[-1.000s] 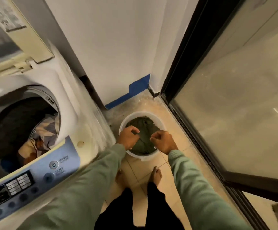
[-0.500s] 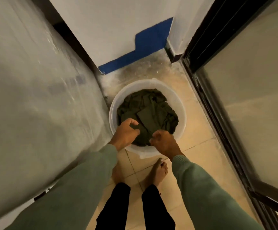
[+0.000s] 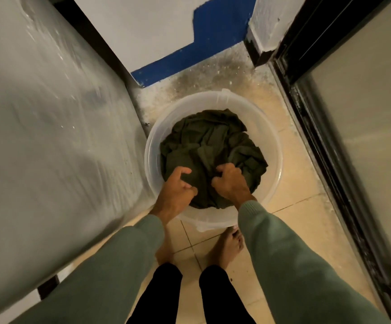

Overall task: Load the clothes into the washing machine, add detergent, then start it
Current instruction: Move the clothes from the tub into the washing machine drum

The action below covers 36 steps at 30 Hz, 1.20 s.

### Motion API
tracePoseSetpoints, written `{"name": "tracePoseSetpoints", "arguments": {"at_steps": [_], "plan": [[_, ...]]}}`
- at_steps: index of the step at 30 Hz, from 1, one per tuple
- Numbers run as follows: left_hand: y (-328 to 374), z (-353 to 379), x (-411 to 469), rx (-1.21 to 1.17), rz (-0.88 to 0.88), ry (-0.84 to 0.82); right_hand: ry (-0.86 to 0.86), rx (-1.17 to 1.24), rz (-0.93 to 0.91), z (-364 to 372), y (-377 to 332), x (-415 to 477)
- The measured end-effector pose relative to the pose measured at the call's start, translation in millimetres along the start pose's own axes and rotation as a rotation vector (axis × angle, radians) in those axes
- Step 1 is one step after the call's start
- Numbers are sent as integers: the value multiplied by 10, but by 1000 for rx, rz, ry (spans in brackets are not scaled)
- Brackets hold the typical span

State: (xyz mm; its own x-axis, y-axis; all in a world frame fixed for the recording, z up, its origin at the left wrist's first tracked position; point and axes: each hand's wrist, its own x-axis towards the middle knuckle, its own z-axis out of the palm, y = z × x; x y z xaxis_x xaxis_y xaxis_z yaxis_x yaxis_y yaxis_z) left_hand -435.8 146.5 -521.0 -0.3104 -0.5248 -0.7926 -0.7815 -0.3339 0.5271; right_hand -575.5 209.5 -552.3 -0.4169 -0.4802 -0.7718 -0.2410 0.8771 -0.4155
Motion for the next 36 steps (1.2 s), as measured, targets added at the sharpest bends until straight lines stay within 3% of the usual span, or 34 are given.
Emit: {"name": "tracePoseSetpoints", "arguments": {"at_steps": [3,6,11,14,20,24,27,32,34,36], "plan": [[136,-72,-51,-2,43,-32,1,422,31,-246,-238,-267],[277,-26,-118,108,253,-28,-17,722,76,-476,-458,-545],[682,21,-303,227,444,87,-73,1020,188,-757,-683,-772],[888,-24,-469,191,448,48,-126,1092,77,-960,-771,-913],[1011,-271,-674,-59,329,199,-69,965,-245,-1339,-551,-1167],[1156,-392,-809,-191,278,213,-50,413,-308,-1277,-237,-1142],[1338,-388,-971,-308,228,227,98,161,-425,-789,-250,-1111],[1628,-522,-1356,-727,127,165,323,134,-404,-460,-472,-1240],[1731,-644,-1538,-863,96,63,400,332,-357,-516,-586,-1338],[1814,-777,-1715,-944,99,-62,461,432,-428,-612,-695,-1457]]}}
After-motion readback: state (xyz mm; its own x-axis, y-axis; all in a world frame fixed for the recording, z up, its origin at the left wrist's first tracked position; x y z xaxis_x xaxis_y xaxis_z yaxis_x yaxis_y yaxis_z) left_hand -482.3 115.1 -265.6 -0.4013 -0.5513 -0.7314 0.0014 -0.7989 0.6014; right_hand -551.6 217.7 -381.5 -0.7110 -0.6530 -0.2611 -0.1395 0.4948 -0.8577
